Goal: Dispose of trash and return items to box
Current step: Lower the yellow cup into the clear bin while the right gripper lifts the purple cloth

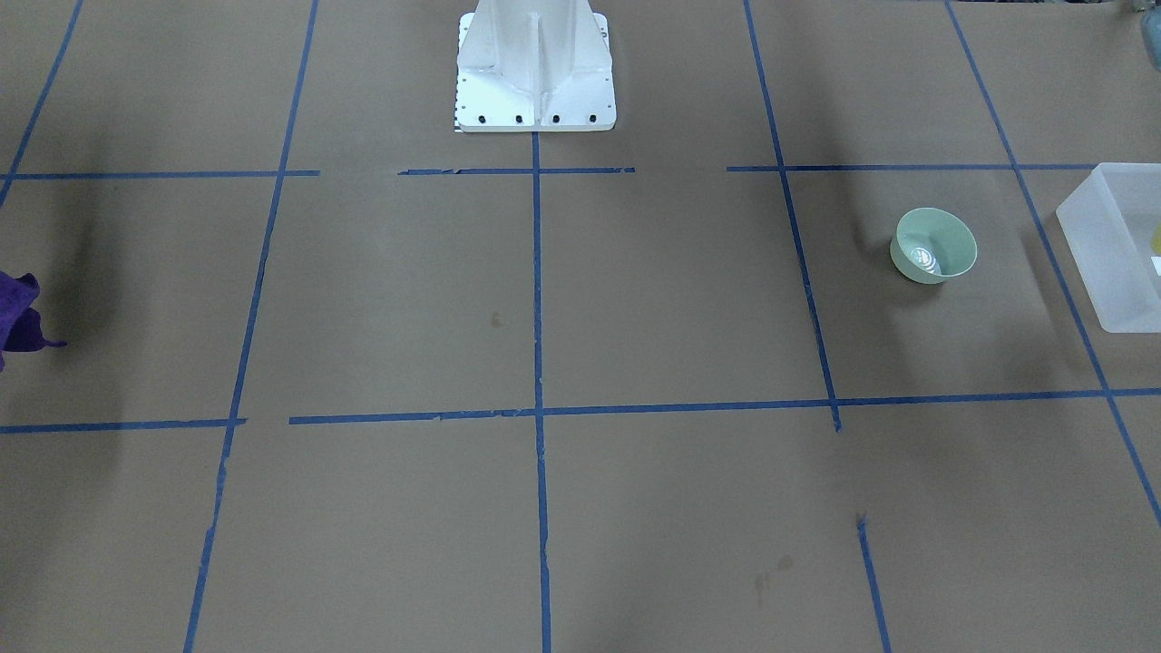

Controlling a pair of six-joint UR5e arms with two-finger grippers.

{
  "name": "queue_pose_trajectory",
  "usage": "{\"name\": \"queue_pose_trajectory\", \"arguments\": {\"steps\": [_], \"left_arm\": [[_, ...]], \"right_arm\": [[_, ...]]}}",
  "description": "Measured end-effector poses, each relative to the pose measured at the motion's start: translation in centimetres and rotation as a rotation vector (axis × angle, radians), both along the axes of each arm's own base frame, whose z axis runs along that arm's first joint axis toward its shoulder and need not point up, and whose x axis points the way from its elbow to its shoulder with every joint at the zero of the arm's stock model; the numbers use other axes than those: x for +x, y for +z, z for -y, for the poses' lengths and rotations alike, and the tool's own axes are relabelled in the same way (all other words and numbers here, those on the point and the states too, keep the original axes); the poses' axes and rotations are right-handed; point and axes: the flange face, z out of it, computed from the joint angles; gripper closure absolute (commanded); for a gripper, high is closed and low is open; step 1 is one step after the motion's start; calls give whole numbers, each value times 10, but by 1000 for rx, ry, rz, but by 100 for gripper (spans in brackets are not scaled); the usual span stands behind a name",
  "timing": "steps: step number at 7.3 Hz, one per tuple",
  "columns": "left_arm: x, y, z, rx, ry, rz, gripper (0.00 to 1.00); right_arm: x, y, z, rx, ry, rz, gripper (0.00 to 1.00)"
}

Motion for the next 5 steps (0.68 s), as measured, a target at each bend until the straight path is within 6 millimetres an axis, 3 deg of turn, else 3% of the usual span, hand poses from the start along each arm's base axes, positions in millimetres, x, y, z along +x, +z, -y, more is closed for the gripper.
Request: {"name": "queue_pose_trajectory", "arguments": {"steps": [2, 5], "left_arm": [[-4, 20, -7, -28, 9, -6, 100], [-10, 65, -12, -52, 13, -11, 100]], "right_arm": [[24, -10, -3, 14, 37, 27, 100], [54, -30, -12, 48, 83, 68, 100]]}}
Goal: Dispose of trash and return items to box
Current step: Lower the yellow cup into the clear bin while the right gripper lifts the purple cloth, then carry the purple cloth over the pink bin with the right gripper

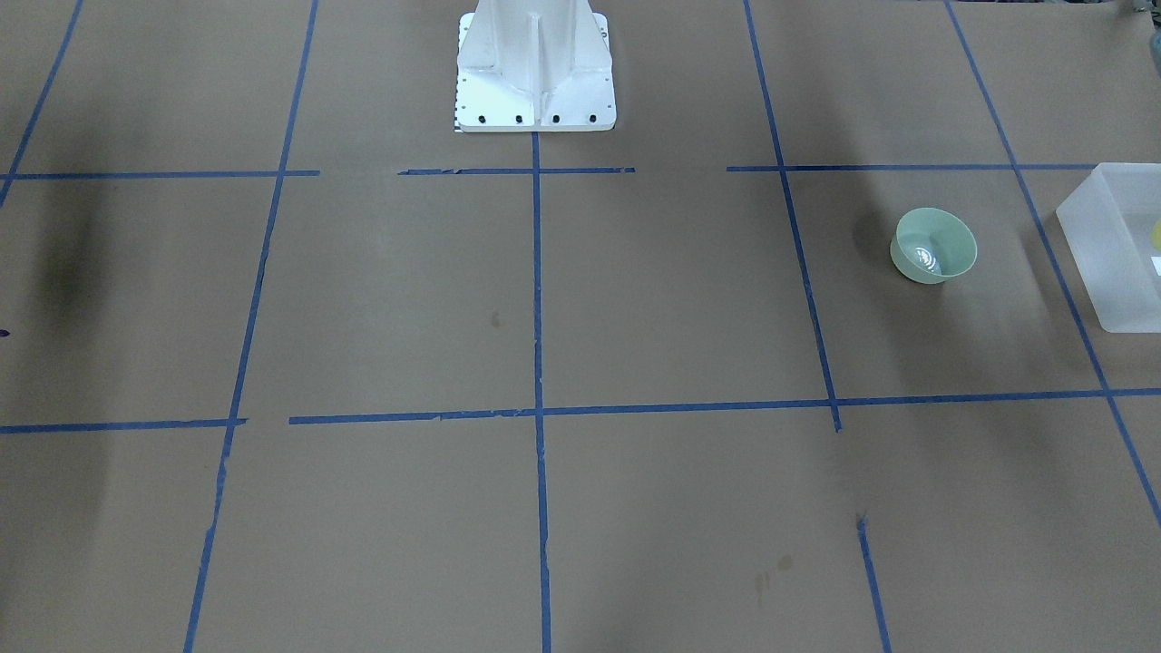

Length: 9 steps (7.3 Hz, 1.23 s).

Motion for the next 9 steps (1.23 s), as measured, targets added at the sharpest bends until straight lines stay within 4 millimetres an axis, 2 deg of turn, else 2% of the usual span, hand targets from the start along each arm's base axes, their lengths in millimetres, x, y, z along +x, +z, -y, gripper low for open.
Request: {"name": "queue_pose_trajectory", "arguments": {"steps": [1, 2, 4, 6, 7, 9], "left_arm": [[1, 7, -1, 0, 1, -19, 100], [3, 11, -3, -3, 4, -42, 85], [6, 16, -5, -14, 11, -77, 0], [7, 12, -1, 11, 12, -85, 0], [8, 2, 7, 32, 11, -95, 0], [9, -37, 41, 71, -8, -128, 0]], "right_arm": [[8, -4, -2, 12, 12, 2, 100], [14, -6, -4, 24, 21, -1, 100], [27, -7, -7, 52, 35, -13, 100], [37, -4, -13, 75, 39, -29, 100], [41, 2, -16, 78, 38, -36, 100], [57, 28, -27, 94, 11, -92, 100]]}}
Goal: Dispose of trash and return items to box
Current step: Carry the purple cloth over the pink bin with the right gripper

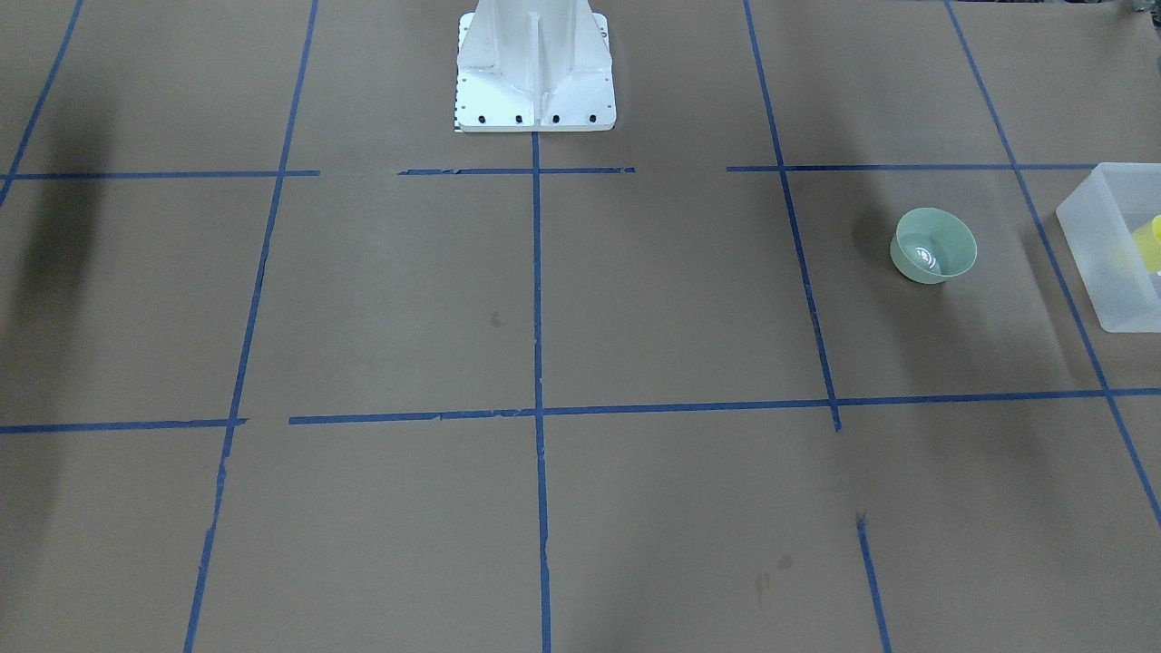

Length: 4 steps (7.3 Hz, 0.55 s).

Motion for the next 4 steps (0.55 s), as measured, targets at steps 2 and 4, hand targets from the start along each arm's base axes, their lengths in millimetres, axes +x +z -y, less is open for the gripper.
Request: {"name": "queue_pose_trajectory", "arguments": {"steps": [2, 4], "left_arm": [[1, -60, 22, 27, -74, -25, 0], [12, -99, 26, 15, -147, -62, 0]], "right_arm": [[33, 28, -12, 10, -69, -116, 100], [54, 51, -23, -9, -145, -217, 100]]}}
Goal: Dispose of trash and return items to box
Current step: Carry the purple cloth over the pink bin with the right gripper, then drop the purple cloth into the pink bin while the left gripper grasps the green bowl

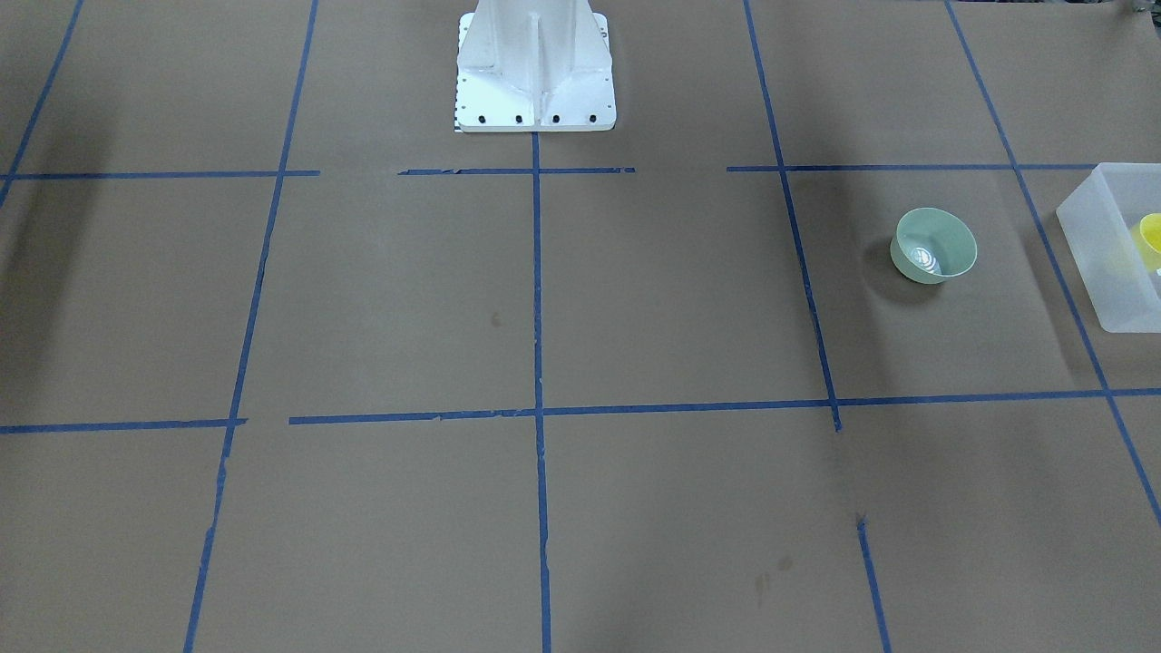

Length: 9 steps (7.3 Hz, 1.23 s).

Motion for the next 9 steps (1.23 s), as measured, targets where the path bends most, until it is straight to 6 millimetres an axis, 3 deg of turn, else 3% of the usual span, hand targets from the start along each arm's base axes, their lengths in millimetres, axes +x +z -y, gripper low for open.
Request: {"name": "queue_pose_trajectory", "arguments": {"steps": [2, 5, 7, 9], "left_arm": [[48, -13, -6, -16, -25, -61, 0], [138, -5, -52, -73, -54, -153, 2], [164, 0, -70, -98, -49, -171, 3], [169, 3, -73, -104, -47, -171, 3]], "right_arm": [[10, 21, -10, -59, -66, -80, 100], [13, 65, -24, -118, -180, -126, 100], [11, 92, -42, -158, -213, -134, 100], [14, 125, -49, -176, -269, -166, 100]]}}
